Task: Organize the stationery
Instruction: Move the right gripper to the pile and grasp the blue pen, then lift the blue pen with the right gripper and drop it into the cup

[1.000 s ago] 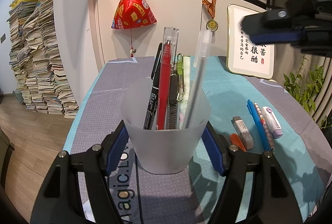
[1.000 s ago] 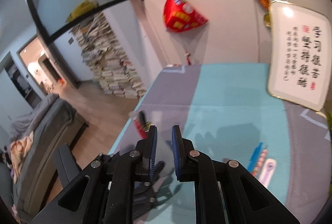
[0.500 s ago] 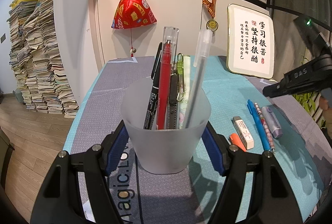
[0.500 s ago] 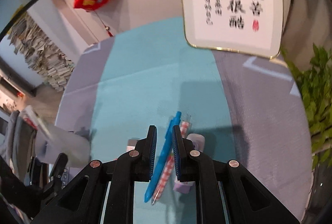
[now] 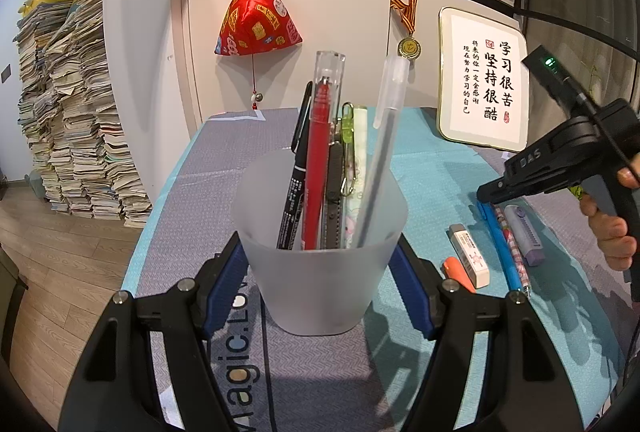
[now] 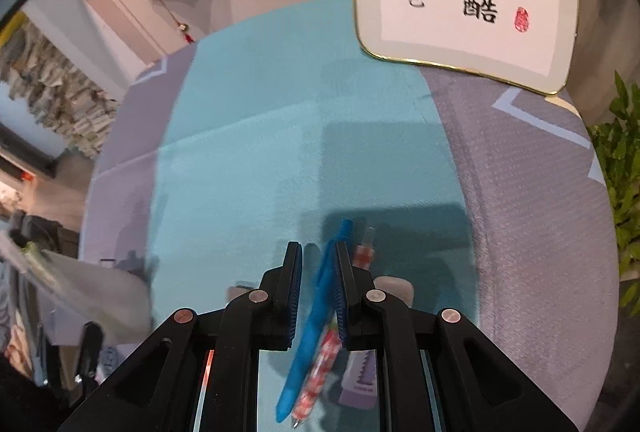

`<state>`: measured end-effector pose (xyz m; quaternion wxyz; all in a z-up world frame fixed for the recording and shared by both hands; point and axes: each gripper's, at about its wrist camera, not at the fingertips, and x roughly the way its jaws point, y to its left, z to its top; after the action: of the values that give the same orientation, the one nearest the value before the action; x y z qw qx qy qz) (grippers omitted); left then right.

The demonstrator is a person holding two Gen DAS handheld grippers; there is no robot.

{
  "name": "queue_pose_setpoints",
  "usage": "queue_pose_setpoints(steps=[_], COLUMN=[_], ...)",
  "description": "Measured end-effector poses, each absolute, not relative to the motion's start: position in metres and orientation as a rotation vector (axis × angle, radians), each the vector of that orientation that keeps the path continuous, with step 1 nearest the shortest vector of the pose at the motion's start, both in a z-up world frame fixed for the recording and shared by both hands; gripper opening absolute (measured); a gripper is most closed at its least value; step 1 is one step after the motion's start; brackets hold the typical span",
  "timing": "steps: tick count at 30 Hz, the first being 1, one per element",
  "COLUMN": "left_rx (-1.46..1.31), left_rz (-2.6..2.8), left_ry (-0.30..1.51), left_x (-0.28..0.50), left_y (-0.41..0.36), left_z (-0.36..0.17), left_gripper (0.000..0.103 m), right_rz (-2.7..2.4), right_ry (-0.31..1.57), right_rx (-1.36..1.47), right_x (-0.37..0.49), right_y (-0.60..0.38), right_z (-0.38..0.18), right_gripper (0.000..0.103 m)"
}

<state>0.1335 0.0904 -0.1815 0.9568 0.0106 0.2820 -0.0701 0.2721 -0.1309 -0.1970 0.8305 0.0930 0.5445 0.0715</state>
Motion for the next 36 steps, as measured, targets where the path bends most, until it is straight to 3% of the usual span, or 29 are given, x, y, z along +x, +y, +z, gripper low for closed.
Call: queue_pose_setpoints(steps=[5, 9, 11, 14, 15, 18, 36], left_rx=[0.022, 0.022, 0.022, 0.022, 0.022, 0.023, 0.023], left_rz=[-0.142, -0.142, -0.142, -0.142, -0.142, -0.142, -0.142], left_ry=[0.572, 0.572, 0.573, 0.573, 0.572, 0.572, 0.572], left_x=[0.134, 0.133, 0.133, 0.133, 0.133, 0.133, 0.133], left_y=[0.09, 0.09, 0.09, 0.09, 0.09, 0.09, 0.09], left_z=[-0.181, -0.181, -0.181, -0.181, -0.181, -0.181, -0.181], left_gripper=[0.069, 0.069, 0.07, 0.07, 0.07, 0.07, 0.07], right_rz=[0.093, 0.1, 0.091, 0.078, 0.074, 0.11, 0.32], right_ry=[1.184, 1.18, 1.174, 1.161, 1.156, 1.158, 0.882], right_rx=[0.171, 0.161, 0.122, 0.009, -0.014, 0.015, 0.106], right_x=[0.28, 0.282, 0.281, 0.277, 0.277, 0.275, 0.212], right_y=[-0.131, -0.126, -0.119, -0.106, -0.103, -0.103, -0.092], right_z=[-0.206, -0.205, -0.205, -0.205, -0.205, -0.204, -0.099], right_gripper=[0.014, 0.03, 0.03, 0.029, 0.019, 0.015, 0.014])
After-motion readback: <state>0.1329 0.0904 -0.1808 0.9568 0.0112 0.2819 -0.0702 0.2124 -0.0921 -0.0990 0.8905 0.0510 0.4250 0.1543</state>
